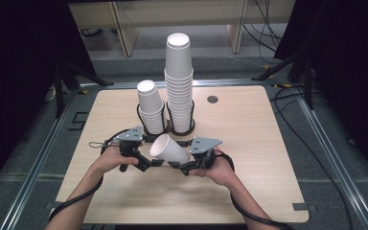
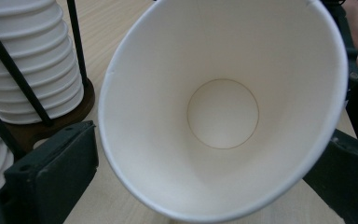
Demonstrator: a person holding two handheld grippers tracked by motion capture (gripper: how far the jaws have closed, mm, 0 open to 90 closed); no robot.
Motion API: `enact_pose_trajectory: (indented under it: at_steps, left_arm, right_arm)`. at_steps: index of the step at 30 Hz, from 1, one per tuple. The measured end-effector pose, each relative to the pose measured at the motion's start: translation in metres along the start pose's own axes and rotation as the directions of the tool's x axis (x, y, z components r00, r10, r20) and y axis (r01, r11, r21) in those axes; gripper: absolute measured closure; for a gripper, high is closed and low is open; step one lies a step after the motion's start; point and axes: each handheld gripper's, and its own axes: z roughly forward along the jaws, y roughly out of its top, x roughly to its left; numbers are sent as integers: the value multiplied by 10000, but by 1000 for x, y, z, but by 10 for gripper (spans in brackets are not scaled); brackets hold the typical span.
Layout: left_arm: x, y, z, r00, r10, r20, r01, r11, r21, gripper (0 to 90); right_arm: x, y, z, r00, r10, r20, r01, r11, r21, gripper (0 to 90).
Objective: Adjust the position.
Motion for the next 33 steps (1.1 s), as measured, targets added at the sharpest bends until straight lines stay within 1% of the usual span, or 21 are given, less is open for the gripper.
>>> enact_pose_trajectory:
  at_steps: [1, 3, 4, 5, 8, 10, 11, 12, 13, 15, 16, 18, 20, 21, 22, 25, 26, 27, 29, 32, 33]
  left_arm:
    - [0, 0, 0, 10000, -19, -6, 19, 10000, -41, 0]
    - [0, 0, 0, 10000, -30, 46, 31, 10000, -40, 0]
    - [0, 0, 1, 9999, -36, 114, 37, 10000, -86, 0]
    - [0, 0, 1, 9999, -30, 160, 31, 10000, -72, 0]
    - [1, 1, 2, 9998, -10, 213, 12, 10000, -95, 0]
    - [0, 1, 1, 9999, -82, 97, 83, 9998, -174, 7]
    - [0, 2, 1, 9999, -20, 120, 22, 9999, -162, 13]
    - [0, 2, 2, 9997, -37, 229, 43, 9996, -263, 19]
    - [0, 2, 1, 9999, 67, 146, -64, 9998, -206, 26]
    - [1, 3, 1, 9997, 139, 213, -133, 9995, -283, 37]
    - [0, 4, 1, 9997, 118, 208, -111, 9994, -315, 39]
    - [0, 4, 0, 9998, 181, 128, -177, 9995, -272, 44]
    - [1, 4, 0, 9994, 297, 181, -292, 9993, -252, 48]
    - [1, 5, 0, 9993, 314, 181, -309, 9992, -272, 49]
    - [-1, 5, 0, 9995, 272, 140, -267, 9991, -316, 51]
    - [-1, 6, -1, 9992, 397, 58, -396, 9989, -246, 55]
    - [-1, 6, -1, 9990, 446, 63, -444, 9987, -267, 56]
    - [-1, 6, -1, 9991, 419, 120, -414, 9985, -349, 57]
    - [-3, 7, -2, 9983, 577, -40, -578, 9981, -209, 60]
    - [-4, 8, -2, 9969, 781, -13, -781, 9967, -213, 64]
    - [-5, 9, -2, 9958, 900, -152, -902, 9959, -86, 66]
  right_arm:
    - [1, 0, 0, 9999, 126, 3, -126, 9999, -1, 237]
    - [1, 0, 0, 10000, 94, -16, -94, 10000, 8, 237]
    - [2, 0, 1, 9998, 183, -101, -183, 9998, 39, 237]
    - [1, 0, 1, 10000, 57, -35, -57, 10000, 5, 236]
    - [1, 0, 1, 10000, 56, -54, -56, 10000, -8, 236]
    - [2, 0, 1, 9998, 141, -116, -140, 9999, 44, 236]
    - [2, 0, 0, 10000, 39, -62, -39, 10000, 38, 235]
    - [2, 0, 0, 9999, 74, -81, -74, 10000, 33, 235]
    - [1, 0, 1, 10000, 1, -92, -1, 10000, 31, 234]
    - [1, -1, 2, 10000, -73, -25, 73, 10000, -31, 233]
    - [2, -1, 2, 9999, 61, -139, -61, 10000, -15, 232]
    - [1, -1, 2, 10000, -69, -54, 69, 10000, -47, 231]
    - [2, -1, 2, 9999, 107, -123, -107, 9999, -13, 231]
    - [1, -1, 3, 10000, -54, -59, 54, 10000, -49, 230]
    - [1, 0, 2, 10000, -45, -65, 45, 10000, -17, 230]
    - [1, 0, 2, 9999, -5, -161, 6, 10000, 64, 229]
    - [1, 0, 2, 9998, 50, -186, -48, 10000, 59, 229]
    - [0, 0, 3, 9999, -42, -148, 44, 10000, 83, 228]
    - [0, 0, 3, 9999, -4, -137, 5, 10000, 85, 227]
    - [1, 1, 3, 9997, 109, -199, -107, 9999, 95, 224]
    - [1, 1, 3, 9998, 113, -182, -111, 9999, 132, 223]
